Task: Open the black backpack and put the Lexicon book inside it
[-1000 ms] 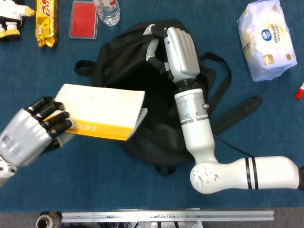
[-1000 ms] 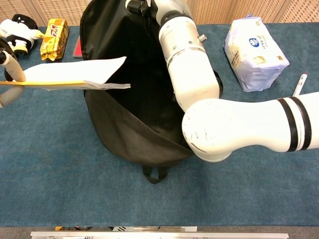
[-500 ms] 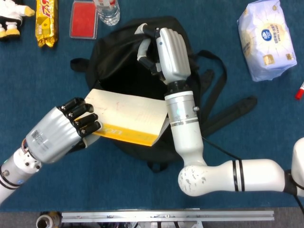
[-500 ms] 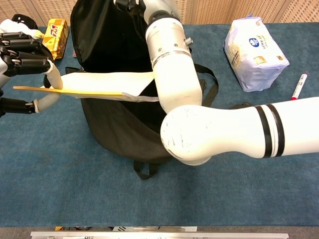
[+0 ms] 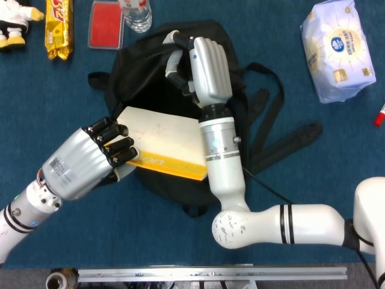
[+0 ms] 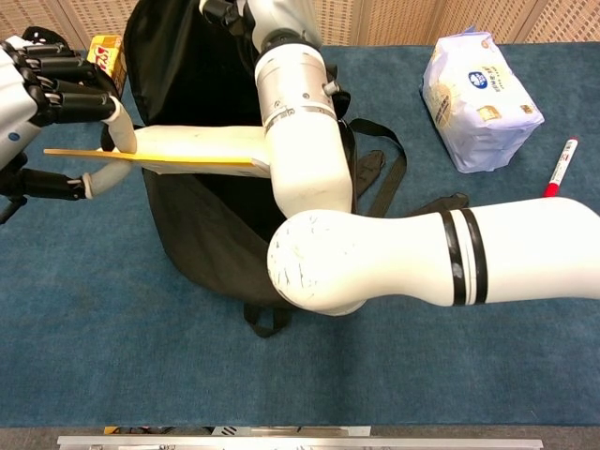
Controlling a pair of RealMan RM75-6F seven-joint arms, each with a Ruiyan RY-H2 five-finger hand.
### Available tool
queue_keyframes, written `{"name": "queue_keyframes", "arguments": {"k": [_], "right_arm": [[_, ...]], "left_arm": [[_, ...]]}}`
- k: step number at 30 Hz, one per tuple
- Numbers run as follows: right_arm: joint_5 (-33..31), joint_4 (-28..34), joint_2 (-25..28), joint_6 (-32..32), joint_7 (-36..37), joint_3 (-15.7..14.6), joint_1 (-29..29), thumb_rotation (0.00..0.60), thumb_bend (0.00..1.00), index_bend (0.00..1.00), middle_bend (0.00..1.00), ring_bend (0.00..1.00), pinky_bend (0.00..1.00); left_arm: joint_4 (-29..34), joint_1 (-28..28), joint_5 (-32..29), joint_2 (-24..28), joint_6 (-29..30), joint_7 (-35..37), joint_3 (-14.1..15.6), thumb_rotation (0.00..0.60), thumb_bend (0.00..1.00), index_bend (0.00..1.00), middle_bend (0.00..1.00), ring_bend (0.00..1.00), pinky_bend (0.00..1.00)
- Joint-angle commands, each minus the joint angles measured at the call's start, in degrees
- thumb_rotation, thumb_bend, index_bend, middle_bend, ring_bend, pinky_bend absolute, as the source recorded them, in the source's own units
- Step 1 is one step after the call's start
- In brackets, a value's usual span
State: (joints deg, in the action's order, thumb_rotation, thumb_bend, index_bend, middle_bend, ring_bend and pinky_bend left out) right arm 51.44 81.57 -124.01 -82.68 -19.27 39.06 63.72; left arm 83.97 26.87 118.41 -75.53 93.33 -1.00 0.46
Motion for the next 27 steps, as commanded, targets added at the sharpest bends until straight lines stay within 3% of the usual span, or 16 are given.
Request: {"name": "queue_keyframes", "arguments": {"k": [1,10,27], "right_arm": [[-0.2,0.7,0.1,0.3,-1.3,-0.4,-0.2,0.600,0.96,0.73,0.67,0.63,0.84],[-1.0,3.5,0.3,-0.1,-4.6,0.0,-0.8,0.600,0.96,0.73,0.67,0.63,0.84],[-0.3,-0.9,-2.3,0.1,-1.9,3.1,0.7,0.600,0.96,0.73,0.67,0.63,0.84]], "left_arm": [[0.1,0.1,-0.2,0.2,-0.3,-0.3,-0.1,0.600,0.39,0.72,0.64,0.45,0.44],[0.5,0.5,-0.9,-0.6,-1.3,-0.9,0.1,0.600,0.39,0.72,0.64,0.45,0.44],[4.3,1.8,-0.7,0.1,-2.6,-2.3,-0.4,0.600,0.39,0.72,0.64,0.45,0.44]]}}
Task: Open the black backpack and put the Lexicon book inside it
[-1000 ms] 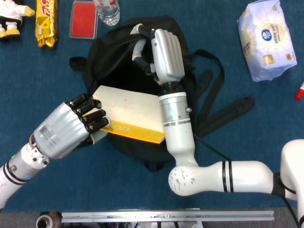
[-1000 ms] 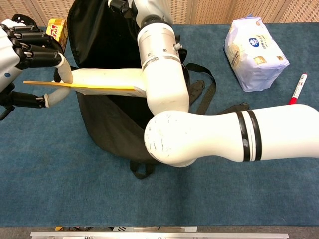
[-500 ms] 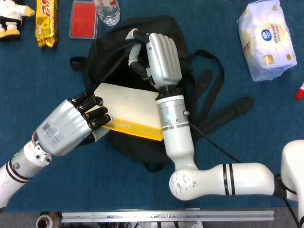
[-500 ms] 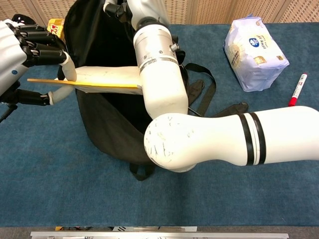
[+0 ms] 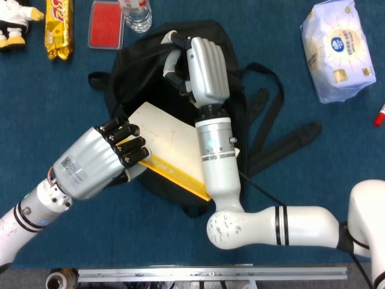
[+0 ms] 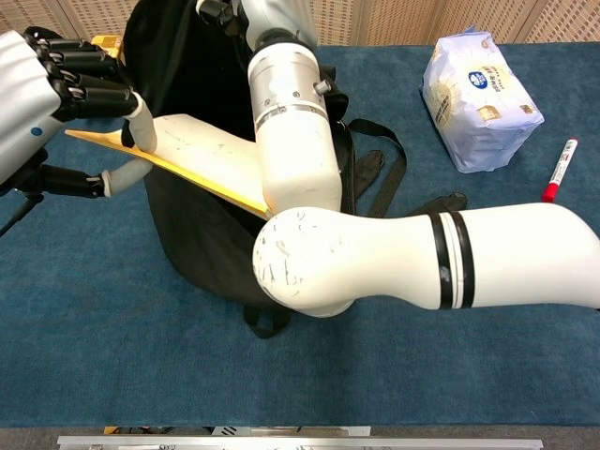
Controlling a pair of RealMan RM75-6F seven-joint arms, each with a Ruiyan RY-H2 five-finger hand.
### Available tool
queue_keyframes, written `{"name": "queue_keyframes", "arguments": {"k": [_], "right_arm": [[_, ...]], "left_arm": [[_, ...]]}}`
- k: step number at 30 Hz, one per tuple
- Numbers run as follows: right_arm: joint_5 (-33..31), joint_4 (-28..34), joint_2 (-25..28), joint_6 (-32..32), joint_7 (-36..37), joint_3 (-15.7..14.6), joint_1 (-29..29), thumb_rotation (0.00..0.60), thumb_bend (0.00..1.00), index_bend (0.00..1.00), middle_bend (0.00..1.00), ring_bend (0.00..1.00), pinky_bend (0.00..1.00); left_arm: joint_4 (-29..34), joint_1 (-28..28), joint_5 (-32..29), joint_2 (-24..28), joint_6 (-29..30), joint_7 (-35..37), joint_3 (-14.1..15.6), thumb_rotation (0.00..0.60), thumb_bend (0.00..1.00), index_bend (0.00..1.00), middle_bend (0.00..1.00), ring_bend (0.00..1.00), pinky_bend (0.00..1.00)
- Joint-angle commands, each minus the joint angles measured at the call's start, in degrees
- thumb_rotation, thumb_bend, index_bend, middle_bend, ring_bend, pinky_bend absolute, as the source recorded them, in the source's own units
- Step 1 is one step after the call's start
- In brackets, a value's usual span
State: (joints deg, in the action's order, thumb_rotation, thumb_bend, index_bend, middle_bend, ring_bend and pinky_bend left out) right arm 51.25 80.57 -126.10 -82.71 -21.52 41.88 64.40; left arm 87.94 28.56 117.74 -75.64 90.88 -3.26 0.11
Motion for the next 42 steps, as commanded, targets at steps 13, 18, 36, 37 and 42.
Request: {"name": "queue_keyframes", "arguments": {"k": [13,18,36,37,42], "right_arm": [[-0.2,2.6,1.1,1.5,0.7,0.1,-1.0,0.600,0.96,0.73,0.67,0.63,0.84],[0.0,2.9,1.8,2.2,1.1,-0.6,-1.6,0.600,0.96,0.73,0.67,0.63,0.84],[-1.0,4.6,2.1,3.2,3.5,0.1,-2.3,0.600,0.96,0.73,0.67,0.63,0.84],[-0.9,4.7,2.2,3.4,3.6,0.1,-2.3,0.600,0.96,0.73,0.67,0.63,0.84],[-1.0,5.6,2.5,3.7,4.3,-0.2,-2.8,0.600,0.96,0.73,0.67,0.63,0.84]], "left_arm": [[1.7,1.2,-1.1,-0.1,-2.3,-0.8,-0.6,0.600,0.39,0.72,0.64,0.45,0.44],[3.1,1.6,-1.7,0.4,-2.9,-1.3,-1.2,0.600,0.39,0.72,0.64,0.45,0.43],[7.0,2.9,-4.1,0.1,-7.0,-2.8,-1.8,0.600,0.39,0.72,0.64,0.45,0.43],[6.9,3.0,-4.5,-0.2,-7.3,-2.7,-2.0,0.600,0.39,0.72,0.64,0.45,0.43],[6.3,3.3,-6.8,-1.2,-8.9,-2.7,-2.5,0.600,0.39,0.72,0.64,0.45,0.43]]}}
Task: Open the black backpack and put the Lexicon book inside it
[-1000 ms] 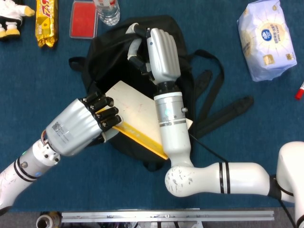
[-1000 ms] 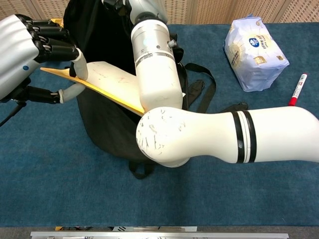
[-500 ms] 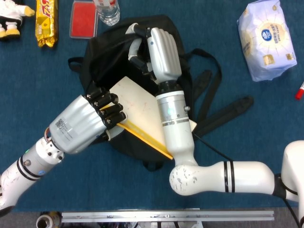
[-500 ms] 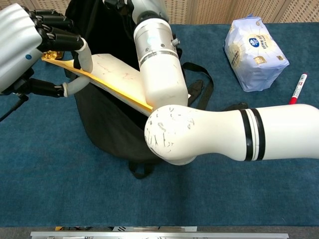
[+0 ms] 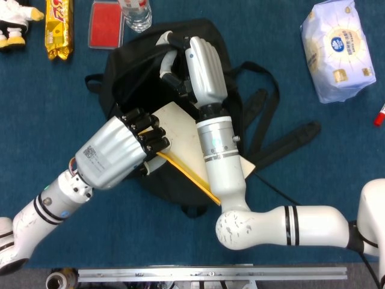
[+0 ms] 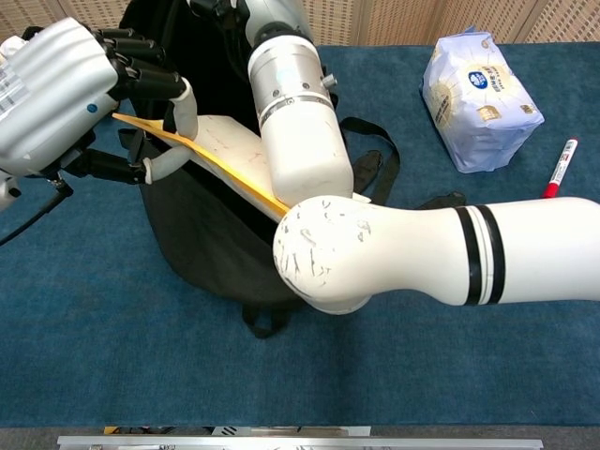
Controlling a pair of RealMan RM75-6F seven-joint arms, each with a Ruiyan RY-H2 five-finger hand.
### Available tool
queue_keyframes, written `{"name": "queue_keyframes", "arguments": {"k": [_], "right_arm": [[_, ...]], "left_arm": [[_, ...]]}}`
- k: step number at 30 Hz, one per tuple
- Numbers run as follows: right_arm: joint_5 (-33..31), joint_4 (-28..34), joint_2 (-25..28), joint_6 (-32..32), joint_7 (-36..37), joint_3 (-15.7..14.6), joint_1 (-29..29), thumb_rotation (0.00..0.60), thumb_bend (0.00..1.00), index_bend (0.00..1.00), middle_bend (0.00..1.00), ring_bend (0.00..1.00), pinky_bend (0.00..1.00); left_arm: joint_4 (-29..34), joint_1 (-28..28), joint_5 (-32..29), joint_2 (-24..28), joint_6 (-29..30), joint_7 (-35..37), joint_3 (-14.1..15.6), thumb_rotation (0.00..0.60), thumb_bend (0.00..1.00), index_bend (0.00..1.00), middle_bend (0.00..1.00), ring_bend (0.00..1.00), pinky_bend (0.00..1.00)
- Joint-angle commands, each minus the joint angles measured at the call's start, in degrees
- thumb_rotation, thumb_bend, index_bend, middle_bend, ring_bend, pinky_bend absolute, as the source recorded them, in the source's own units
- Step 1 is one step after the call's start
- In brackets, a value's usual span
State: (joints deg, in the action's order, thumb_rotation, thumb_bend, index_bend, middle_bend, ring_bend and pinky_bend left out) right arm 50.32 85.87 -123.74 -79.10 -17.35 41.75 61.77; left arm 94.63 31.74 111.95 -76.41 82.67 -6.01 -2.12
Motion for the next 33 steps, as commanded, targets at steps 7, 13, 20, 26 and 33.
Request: {"name": "queue_keyframes", "arguments": {"k": [7,13,20,26,33], "right_arm": [[-1.0,2.2,1.6,0.8,0.2,-0.6,-1.5,0.600,0.96,0.73,0.67,0.63,0.84],[-2.3,4.3,3.3,1.6,-0.1,-0.4,-2.5,0.600,0.96,0.73,0.67,0.63,0.84],[-3.4,5.9,3.7,1.7,0.2,-0.2,-2.6,0.600,0.96,0.73,0.67,0.63,0.84],[-3.8,6.5,3.5,1.2,0.6,-0.1,-2.5,0.600,0.96,0.73,0.67,0.63,0.85],[-4.3,7.1,3.7,0.6,0.1,-0.1,-2.4,0.600,0.96,0.73,0.67,0.63,0.85]], "left_arm": [[-2.9,-0.1,-4.4,-1.2,-2.0,1.2,-0.5,0.600,0.39,0.72,0.64,0.45,0.43],[-5.0,-0.2,-5.2,-2.2,-2.4,1.9,0.1,0.600,0.39,0.72,0.64,0.45,0.43],[-7.2,-0.7,-6.0,-3.7,-2.2,1.7,0.5,0.600,0.39,0.72,0.64,0.45,0.43],[-8.1,-1.1,-7.5,-4.8,-2.8,0.4,0.5,0.600,0.39,0.72,0.64,0.45,0.43],[-7.6,-2.1,-9.6,-4.9,-2.5,-2.7,-0.2,0.600,0.39,0.72,0.64,0.45,0.43]]}}
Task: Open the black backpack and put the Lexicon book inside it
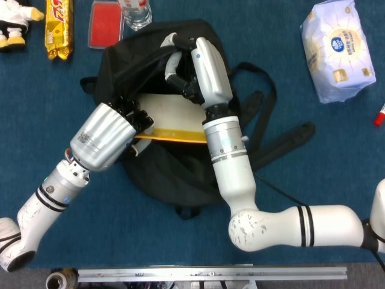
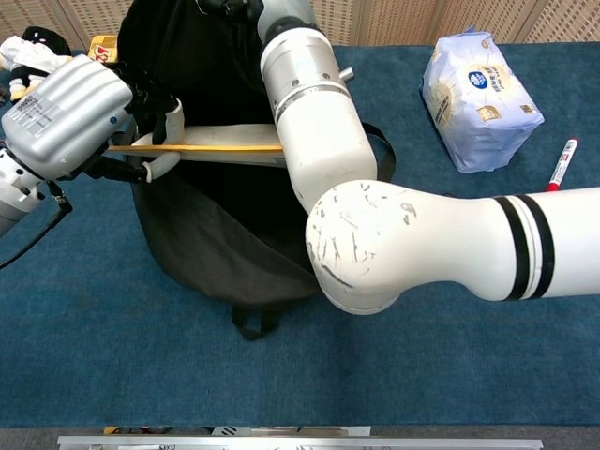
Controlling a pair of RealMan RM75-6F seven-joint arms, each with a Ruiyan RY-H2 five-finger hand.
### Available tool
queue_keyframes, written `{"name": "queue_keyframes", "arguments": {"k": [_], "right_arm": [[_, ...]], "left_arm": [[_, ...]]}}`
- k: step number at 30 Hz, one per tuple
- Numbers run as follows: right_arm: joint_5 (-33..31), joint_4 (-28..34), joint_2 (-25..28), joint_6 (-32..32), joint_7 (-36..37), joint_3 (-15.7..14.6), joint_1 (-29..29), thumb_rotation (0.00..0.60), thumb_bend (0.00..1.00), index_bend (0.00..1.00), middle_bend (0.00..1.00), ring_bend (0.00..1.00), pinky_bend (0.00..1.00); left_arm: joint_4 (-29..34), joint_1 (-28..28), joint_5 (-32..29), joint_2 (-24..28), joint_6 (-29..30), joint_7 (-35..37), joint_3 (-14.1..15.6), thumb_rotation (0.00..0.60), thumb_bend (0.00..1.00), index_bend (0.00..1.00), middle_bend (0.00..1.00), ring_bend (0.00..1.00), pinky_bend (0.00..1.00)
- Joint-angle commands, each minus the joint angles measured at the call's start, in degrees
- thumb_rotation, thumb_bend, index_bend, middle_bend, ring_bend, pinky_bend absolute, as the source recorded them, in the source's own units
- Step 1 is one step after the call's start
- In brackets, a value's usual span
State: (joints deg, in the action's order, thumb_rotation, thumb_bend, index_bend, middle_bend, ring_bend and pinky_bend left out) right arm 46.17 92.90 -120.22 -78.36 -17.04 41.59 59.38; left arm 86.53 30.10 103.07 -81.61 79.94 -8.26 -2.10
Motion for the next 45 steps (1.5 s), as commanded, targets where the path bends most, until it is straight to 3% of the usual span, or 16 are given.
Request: {"name": "queue_keyframes", "arguments": {"k": [1,7,21,45], "right_arm": [[-0.3,0.2,0.2,-0.1,-0.2,0.1,-0.1,0.600,0.96,0.73,0.67,0.63,0.85],[-1.3,1.0,-0.3,-0.7,0.8,0.7,-0.1,0.600,0.96,0.73,0.67,0.63,0.85],[-3.3,1.3,-1.7,-2.4,1.0,2.7,0.9,0.600,0.97,0.73,0.67,0.63,0.85],[-4.4,1.5,-2.5,-3.2,1.5,2.9,1.4,0.600,0.97,0.73,0.67,0.63,0.85]], "left_arm": [[0.7,-0.7,-0.9,0.5,0.4,-0.7,-0.2,0.600,0.39,0.72,0.64,0.45,0.43],[2.2,-1.9,-2.6,1.0,0.5,-3.3,-0.2,0.600,0.39,0.72,0.64,0.45,0.43],[0.9,-2.6,-3.1,-3.5,0.1,-10.6,-0.6,0.600,0.39,0.72,0.64,0.45,0.43],[2.1,-4.1,-9.4,-10.7,-2.4,-24.1,-2.3,0.600,0.38,0.69,0.63,0.45,0.43]]}}
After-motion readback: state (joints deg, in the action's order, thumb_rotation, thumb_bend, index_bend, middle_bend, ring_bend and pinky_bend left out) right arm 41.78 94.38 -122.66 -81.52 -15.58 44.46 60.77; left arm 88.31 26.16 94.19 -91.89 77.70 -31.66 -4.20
